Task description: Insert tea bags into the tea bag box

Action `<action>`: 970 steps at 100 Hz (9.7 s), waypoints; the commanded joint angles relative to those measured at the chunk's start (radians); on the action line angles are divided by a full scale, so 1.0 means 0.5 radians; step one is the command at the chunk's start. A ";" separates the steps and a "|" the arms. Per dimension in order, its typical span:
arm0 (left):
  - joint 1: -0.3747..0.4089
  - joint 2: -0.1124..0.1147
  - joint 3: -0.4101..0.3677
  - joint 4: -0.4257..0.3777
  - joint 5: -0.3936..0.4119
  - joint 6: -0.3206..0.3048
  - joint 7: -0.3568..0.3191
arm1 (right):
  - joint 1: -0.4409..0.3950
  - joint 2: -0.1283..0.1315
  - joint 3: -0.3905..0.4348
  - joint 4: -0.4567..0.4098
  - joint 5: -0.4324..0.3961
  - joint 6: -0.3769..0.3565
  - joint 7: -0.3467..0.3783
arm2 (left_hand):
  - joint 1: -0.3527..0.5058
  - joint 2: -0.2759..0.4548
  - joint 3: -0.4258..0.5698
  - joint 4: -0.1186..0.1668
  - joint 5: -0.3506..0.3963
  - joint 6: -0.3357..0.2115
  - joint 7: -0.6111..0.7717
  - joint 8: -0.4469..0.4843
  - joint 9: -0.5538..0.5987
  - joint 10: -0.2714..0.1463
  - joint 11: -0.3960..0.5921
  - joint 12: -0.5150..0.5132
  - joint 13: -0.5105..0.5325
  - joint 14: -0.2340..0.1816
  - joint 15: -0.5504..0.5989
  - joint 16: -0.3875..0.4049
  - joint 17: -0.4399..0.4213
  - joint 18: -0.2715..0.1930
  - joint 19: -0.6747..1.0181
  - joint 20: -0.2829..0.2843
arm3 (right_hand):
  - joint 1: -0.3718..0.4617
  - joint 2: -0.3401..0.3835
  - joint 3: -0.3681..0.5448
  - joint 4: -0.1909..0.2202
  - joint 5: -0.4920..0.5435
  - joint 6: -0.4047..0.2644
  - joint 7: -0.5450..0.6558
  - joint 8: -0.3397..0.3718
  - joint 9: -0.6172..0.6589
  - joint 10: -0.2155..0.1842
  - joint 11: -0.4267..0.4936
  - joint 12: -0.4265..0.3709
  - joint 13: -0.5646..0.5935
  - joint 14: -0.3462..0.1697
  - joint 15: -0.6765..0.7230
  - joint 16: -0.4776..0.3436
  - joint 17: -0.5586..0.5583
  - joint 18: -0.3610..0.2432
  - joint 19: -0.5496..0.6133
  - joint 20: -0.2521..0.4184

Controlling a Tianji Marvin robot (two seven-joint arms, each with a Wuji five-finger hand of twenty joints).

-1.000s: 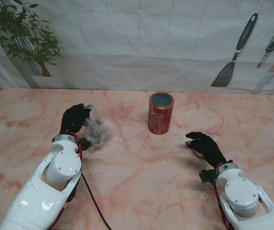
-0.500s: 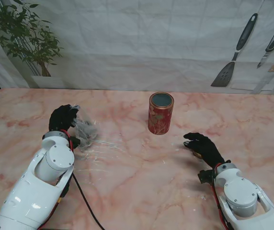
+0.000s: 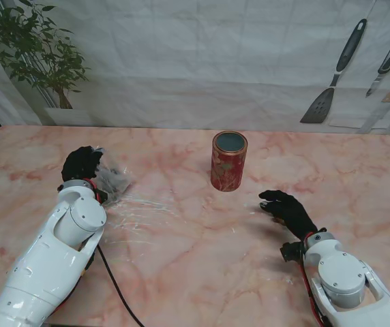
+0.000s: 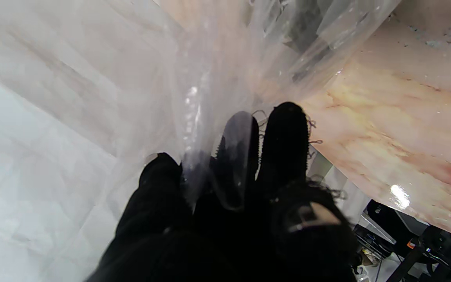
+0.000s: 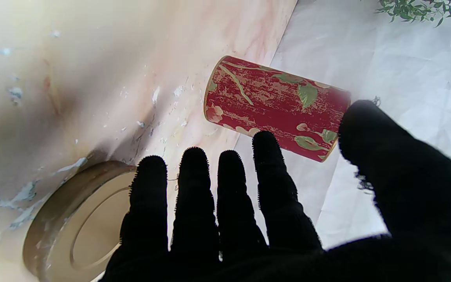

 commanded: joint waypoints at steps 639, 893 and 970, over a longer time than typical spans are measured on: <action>0.295 0.009 0.420 0.056 0.186 -1.223 0.306 | 0.824 0.309 -0.814 0.609 -1.833 0.955 0.836 | -0.996 0.070 -0.028 0.075 -1.077 -0.257 -1.816 -1.052 -1.447 0.085 -1.006 -0.339 -1.566 0.509 -1.079 -0.097 -2.064 1.438 -1.637 0.313 | 0.889 -0.308 0.782 0.182 -0.692 -0.511 0.788 -0.131 -0.285 -0.131 0.043 0.060 0.364 -0.177 0.420 0.055 0.752 -0.152 0.583 -0.475; 0.320 0.030 0.381 0.037 0.133 -1.360 0.184 | 0.832 0.060 -0.602 0.805 -1.524 1.181 -0.262 | -1.033 0.067 -0.029 0.076 -1.036 -0.264 -1.833 -1.056 -1.404 0.116 -1.028 -0.339 -1.558 0.528 -1.088 -0.114 -2.039 1.431 -1.631 0.318 | 1.126 -0.766 1.245 -0.113 0.462 -0.256 0.892 -0.172 0.679 -0.145 0.493 -0.087 1.271 -0.185 0.480 0.026 1.243 -0.073 1.104 -1.060; 0.313 0.021 0.389 0.057 0.122 -1.376 0.211 | 0.841 0.224 -0.712 0.662 -1.763 1.203 0.418 | -1.021 0.060 -0.027 0.075 -1.030 -0.252 -1.830 -1.052 -1.396 0.114 -1.020 -0.335 -1.547 0.528 -1.078 -0.112 -2.026 1.425 -1.619 0.324 | 0.184 -0.688 0.597 -0.077 -0.083 0.045 0.650 -0.202 0.023 0.050 0.485 0.002 0.641 -0.160 0.548 0.098 0.903 -0.197 0.609 -0.474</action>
